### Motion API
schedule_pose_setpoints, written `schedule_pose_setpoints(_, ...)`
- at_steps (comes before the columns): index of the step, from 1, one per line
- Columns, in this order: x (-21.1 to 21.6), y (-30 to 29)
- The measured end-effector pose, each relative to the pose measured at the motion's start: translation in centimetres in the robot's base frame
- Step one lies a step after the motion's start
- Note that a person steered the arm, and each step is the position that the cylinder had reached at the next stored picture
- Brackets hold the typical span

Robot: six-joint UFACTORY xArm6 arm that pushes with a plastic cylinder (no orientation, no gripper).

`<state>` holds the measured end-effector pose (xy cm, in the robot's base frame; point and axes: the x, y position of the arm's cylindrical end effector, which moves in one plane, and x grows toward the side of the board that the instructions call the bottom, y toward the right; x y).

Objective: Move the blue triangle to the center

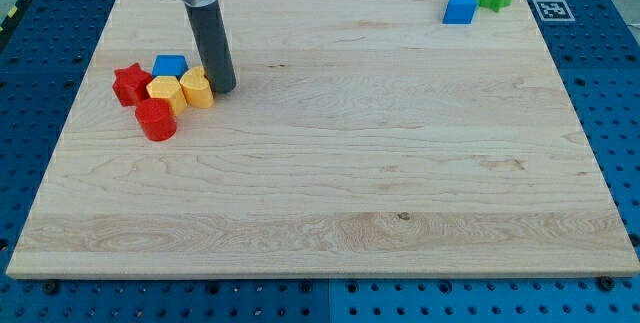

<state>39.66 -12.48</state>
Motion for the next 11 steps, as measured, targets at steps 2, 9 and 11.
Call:
schedule_pose_setpoints(2, -0.1, 14.1)
schedule_pose_setpoints(9, -10.2, 39.5)
schedule_pose_setpoints(11, -11.9, 40.0)
